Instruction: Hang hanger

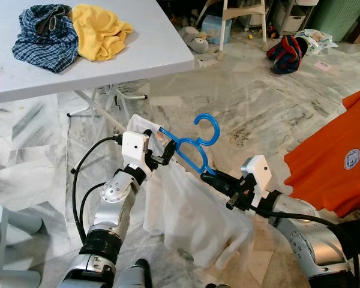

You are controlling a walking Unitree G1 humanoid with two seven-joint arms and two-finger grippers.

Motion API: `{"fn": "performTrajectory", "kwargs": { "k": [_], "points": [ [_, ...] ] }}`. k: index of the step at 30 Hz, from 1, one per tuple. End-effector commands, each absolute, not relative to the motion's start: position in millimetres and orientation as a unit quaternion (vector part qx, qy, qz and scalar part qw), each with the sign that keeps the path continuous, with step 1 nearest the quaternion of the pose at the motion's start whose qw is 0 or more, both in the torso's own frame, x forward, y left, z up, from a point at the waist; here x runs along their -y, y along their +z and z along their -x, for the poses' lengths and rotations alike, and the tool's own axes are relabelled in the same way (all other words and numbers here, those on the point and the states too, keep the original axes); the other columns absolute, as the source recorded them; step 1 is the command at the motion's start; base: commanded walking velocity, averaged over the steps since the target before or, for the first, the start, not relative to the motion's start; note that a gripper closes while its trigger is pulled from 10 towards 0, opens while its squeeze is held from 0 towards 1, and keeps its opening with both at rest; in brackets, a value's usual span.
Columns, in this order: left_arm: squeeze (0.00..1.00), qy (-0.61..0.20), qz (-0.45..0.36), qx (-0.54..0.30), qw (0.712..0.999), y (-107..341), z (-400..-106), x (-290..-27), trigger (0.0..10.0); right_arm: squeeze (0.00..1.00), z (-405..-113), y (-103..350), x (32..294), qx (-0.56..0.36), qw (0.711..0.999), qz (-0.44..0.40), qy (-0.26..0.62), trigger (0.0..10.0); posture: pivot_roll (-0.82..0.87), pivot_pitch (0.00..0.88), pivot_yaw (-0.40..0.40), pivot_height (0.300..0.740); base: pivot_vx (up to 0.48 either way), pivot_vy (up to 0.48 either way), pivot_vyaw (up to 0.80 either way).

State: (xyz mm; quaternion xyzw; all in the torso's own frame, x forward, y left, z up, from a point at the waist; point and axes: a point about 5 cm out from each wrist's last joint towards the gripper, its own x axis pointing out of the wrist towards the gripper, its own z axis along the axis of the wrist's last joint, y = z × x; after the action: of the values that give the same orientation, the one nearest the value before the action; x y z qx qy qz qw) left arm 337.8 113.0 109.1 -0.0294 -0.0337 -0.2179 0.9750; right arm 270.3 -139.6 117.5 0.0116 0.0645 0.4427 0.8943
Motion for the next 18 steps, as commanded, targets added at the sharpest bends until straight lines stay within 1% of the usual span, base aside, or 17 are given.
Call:
{"fn": "performTrajectory", "kwargs": {
  "k": [1, 2, 3, 4, 12, 18],
  "points": [
    [0.00, -0.217, 0.021, 0.033, 0.975, 110.3, -340.0, -114.1, 10.0, 0.00, -268.3, 126.5, 136.4, -0.046, 0.887, -0.010, 0.460, 10.0, 0.09, 0.163, -0.021, 0.740, 0.000, 0.000, 0.00],
    [0.00, -0.213, 0.019, 0.030, 0.976, 109.8, -340.9, -117.6, 4.7, 0.00, -268.3, 126.9, 138.1, -0.046, 0.887, -0.009, 0.459, 10.0, 0.08, 0.163, -0.021, 0.740, 0.000, 0.000, 0.00],
    [0.00, -0.211, 0.017, 0.028, 0.977, 109.4, -341.4, -119.7, 4.7, 0.00, -268.3, 127.2, 139.2, -0.046, 0.888, -0.009, 0.458, 10.0, 0.08, 0.163, -0.021, 0.740, 0.000, 0.000, 0.00],
    [0.00, -0.208, 0.013, 0.025, 0.978, 108.6, -342.8, -123.7, 0.0, 0.00, -267.7, 128.4, 141.3, -0.046, 0.888, -0.010, 0.457, 10.0, 0.08, 0.164, -0.021, 0.740, 0.000, 0.000, 0.00],
    [0.00, -0.203, 0.005, 0.025, 0.979, 107.9, -345.8, -126.6, 0.0, 0.00, -267.0, 129.0, 143.9, -0.047, 0.891, -0.008, 0.452, 10.0, 0.07, 0.167, -0.019, 0.740, 0.000, 0.000, 0.00],
    [0.00, -0.221, -0.002, 0.025, 0.975, 106.9, -343.5, -122.0, 0.0, 0.00, -269.6, 125.7, 144.8, -0.049, 0.896, 0.000, 0.440, 10.0, 0.08, 0.170, -0.018, 0.740, 0.000, 0.000, 0.00]
  ]
}}
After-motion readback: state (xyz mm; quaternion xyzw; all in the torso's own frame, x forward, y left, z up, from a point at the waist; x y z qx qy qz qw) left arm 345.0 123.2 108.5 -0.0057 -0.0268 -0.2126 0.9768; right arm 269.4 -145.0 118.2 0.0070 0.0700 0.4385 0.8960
